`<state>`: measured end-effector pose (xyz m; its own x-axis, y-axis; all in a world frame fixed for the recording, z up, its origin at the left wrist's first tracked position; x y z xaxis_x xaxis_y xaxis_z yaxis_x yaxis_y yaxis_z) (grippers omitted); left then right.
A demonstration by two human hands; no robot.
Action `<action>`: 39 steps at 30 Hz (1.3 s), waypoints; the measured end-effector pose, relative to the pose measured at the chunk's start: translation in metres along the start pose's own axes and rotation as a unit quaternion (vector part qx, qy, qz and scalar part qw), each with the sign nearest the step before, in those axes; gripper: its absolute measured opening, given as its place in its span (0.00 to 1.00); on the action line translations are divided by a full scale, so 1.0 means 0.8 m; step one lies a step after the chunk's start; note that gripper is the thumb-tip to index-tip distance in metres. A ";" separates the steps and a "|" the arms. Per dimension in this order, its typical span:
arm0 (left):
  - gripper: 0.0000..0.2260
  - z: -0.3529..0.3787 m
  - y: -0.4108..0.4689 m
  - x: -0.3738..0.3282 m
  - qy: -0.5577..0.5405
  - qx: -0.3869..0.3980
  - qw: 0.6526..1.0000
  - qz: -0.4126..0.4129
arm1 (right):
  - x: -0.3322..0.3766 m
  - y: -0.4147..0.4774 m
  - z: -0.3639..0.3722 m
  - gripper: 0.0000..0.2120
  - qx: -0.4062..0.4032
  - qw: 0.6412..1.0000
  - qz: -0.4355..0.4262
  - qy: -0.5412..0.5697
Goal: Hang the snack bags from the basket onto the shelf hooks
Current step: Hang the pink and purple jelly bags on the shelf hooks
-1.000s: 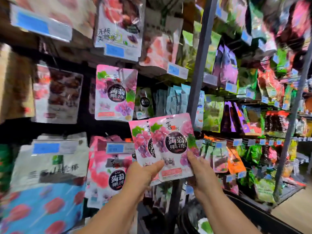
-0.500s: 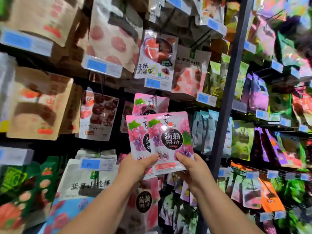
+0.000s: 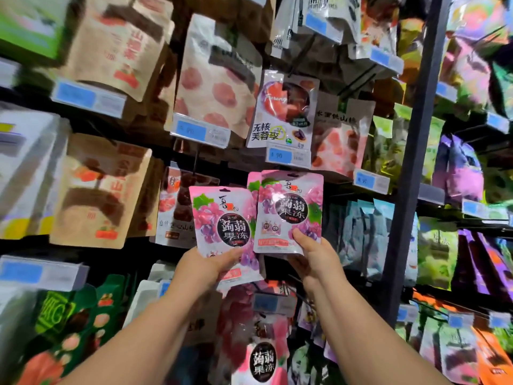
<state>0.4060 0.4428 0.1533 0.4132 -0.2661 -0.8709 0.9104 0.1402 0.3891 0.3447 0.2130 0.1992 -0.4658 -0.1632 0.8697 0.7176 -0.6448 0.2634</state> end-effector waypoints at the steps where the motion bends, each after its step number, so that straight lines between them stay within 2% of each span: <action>1: 0.14 -0.004 0.003 0.001 -0.004 -0.002 1.000 -0.004 | -0.001 0.001 0.002 0.16 -0.001 1.000 0.001 0.003; 5: 0.25 -0.012 0.010 0.003 -0.011 0.007 1.000 -0.013 | -0.008 0.005 0.006 0.16 0.002 1.000 0.001 -0.001; 6: 0.24 -0.013 0.012 0.004 -0.013 0.011 1.000 -0.013 | -0.009 0.006 0.007 0.16 0.002 1.000 0.001 -0.005; 10: 0.13 -0.021 0.015 0.010 -0.022 0.000 1.000 -0.021 | -0.016 0.010 0.011 0.16 -0.001 1.000 0.006 -0.011; 19: 0.09 -0.031 0.013 0.001 -0.027 -0.019 0.999 -0.028 | -0.020 0.025 0.017 0.18 -0.028 0.999 0.016 -0.014; 21: 0.12 -0.035 0.016 -0.002 -0.025 -0.022 0.999 -0.025 | -0.028 0.034 0.017 0.20 -0.034 0.999 0.019 -0.032; 23: 0.21 -0.037 0.018 -0.007 -0.020 -0.016 1.000 -0.016 | -0.036 0.043 0.017 0.21 -0.038 0.998 0.015 -0.049; 25: 0.27 -0.041 0.019 -0.010 -0.016 -0.017 1.000 -0.014 | -0.041 0.048 0.016 0.19 -0.041 0.996 -0.005 -0.075; 29: 0.32 -0.046 0.022 -0.011 -0.011 -0.019 1.000 -0.018 | -0.047 0.048 0.011 0.14 -0.044 0.990 -0.032 -0.133; 31: 0.30 -0.041 0.020 -0.015 -0.023 -0.001 1.000 -0.019 | -0.033 0.045 -0.002 0.15 -0.095 0.966 -0.089 -0.223; 33: 0.22 -0.028 0.014 -0.019 -0.055 0.027 0.998 -0.033 | 0.005 0.023 -0.016 0.20 -0.182 0.894 -0.210 -0.352; 34: 0.17 -0.020 0.012 -0.019 -0.072 0.044 0.996 -0.042 | 0.026 0.006 -0.016 0.20 -0.205 0.863 -0.277 -0.369; 35: 0.13 -0.012 0.009 -0.021 -0.080 0.056 0.994 -0.047 | 0.043 -0.013 -0.011 0.18 -0.206 0.849 -0.331 -0.357; 37: 0.08 0.000 0.004 -0.023 -0.085 0.071 0.993 -0.049 | 0.057 -0.028 0.002 0.07 -0.157 0.851 -0.385 -0.321; 38: 0.08 0.007 0.002 -0.024 -0.086 0.079 0.992 -0.050 | 0.055 -0.027 0.009 0.05 -0.114 0.869 -0.379 -0.297; 39: 0.09 0.013 0.000 -0.024 -0.086 0.085 0.991 -0.051 | 0.049 -0.026 0.015 0.08 -0.066 0.894 -0.352 -0.269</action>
<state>0.3984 0.4379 0.1731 0.3019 -0.4318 -0.8499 0.9318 -0.0546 0.3587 0.3175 0.2293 0.2330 -0.4369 0.6768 0.5925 0.2613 -0.5348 0.8035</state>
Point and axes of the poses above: each hand's wrist, its own y-axis towards the middle knuckle, its own z-axis out of the palm, x = y × z, the point moved 10 cm from there along y, towards the middle knuckle, and after that the axes turned 14 degrees about -x, right-handed, at the moved point
